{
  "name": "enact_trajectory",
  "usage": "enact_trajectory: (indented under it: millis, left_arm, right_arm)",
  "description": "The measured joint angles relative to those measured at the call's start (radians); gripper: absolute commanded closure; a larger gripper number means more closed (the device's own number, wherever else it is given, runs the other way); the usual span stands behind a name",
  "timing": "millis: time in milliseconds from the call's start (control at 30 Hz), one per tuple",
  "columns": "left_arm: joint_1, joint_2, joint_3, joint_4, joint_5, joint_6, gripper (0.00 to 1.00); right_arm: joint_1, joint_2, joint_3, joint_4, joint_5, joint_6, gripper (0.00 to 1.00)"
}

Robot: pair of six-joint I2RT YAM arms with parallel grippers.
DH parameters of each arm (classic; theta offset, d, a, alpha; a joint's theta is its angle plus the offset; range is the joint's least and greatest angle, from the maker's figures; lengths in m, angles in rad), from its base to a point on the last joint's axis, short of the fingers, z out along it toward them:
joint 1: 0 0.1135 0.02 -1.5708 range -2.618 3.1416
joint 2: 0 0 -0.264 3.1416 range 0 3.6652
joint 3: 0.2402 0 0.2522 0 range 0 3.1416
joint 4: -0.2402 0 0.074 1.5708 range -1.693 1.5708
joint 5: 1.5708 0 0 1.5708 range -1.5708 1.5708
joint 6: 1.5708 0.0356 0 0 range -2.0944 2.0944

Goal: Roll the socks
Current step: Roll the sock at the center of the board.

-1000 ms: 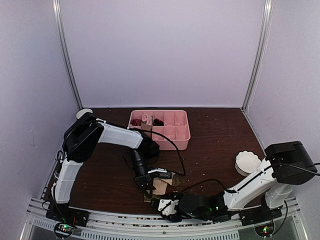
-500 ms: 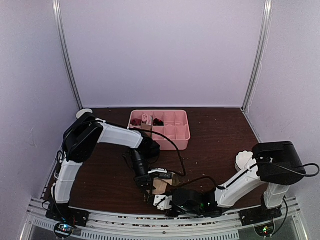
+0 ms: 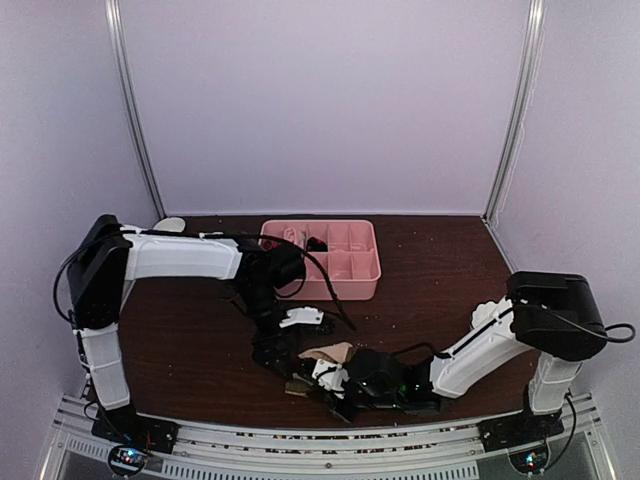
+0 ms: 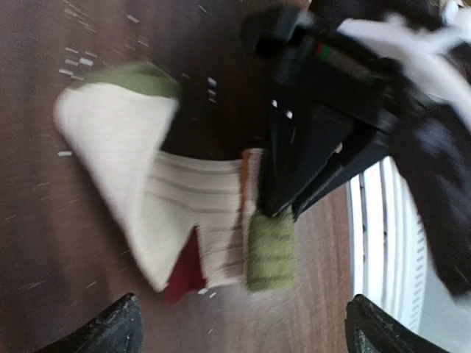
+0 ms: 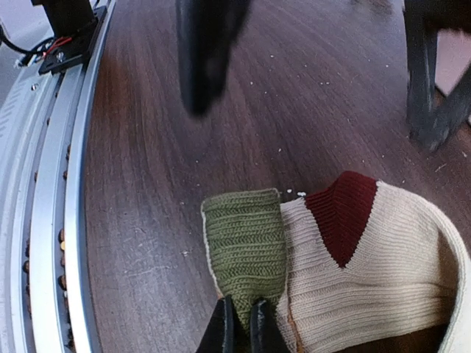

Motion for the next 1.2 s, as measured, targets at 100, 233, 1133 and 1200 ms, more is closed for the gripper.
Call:
enact_trajectory:
  millis: [100, 233, 1133, 1200]
  left_arm:
    - [0.027, -0.153, -0.09, 0.105, -0.043, -0.037, 0.02]
    - [0.075, -0.301, -0.159, 0.222, -0.078, -0.091, 0.02]
    - [-0.074, -0.136, -0.247, 0.257, 0.006, 0.21, 0.17]
    - [-0.074, -0.129, -0.263, 0.277, -0.003, 0.203, 0.31]
  right_arm:
    - [-0.017, -0.003, -0.025, 0.034, -0.059, 0.062, 1.0]
    - [-0.037, -0.009, -0.056, 0.074, -0.121, 0.132, 1.0]
    - [-0.289, 0.137, -0.01, 0.196, -0.651, 0.525, 1.0]
    - [-0.294, 0.138, -0.002, 0.18, -0.663, 0.534, 1.0]
